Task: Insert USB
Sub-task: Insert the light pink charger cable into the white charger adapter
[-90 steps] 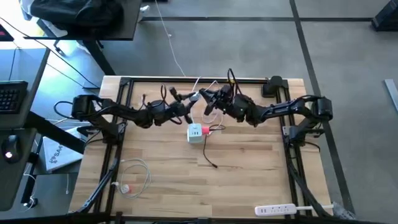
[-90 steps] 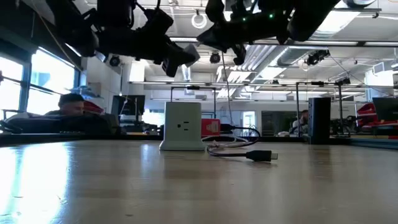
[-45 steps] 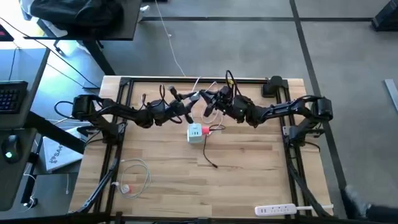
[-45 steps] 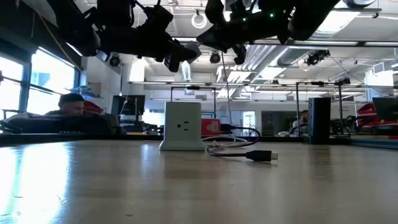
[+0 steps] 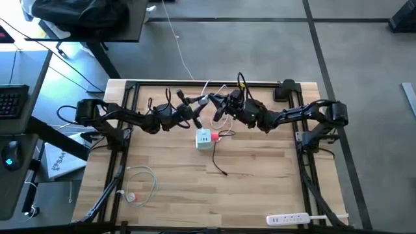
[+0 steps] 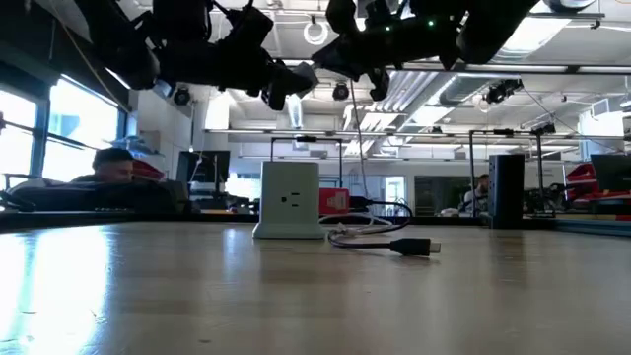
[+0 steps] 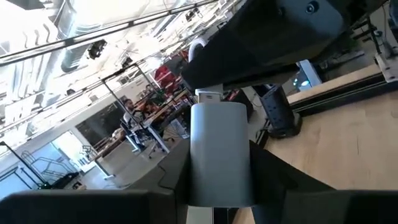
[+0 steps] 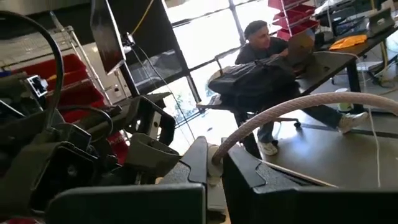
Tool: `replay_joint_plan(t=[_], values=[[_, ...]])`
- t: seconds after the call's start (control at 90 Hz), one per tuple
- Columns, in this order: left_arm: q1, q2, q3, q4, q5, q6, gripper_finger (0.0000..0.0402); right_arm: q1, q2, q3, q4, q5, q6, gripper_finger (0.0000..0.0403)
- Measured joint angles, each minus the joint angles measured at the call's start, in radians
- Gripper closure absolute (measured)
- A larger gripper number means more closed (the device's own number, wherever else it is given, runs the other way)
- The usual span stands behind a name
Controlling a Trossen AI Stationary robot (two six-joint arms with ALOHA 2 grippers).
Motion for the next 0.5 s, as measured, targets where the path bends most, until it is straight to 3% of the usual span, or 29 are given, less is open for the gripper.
replay_joint_plan(t=[0.5], values=[[0.004,0.0,-0.001,0.043,0.003,0.003,0.0308,0.014,-0.001,0.001,0.006,0.004,0.001,0.0403]])
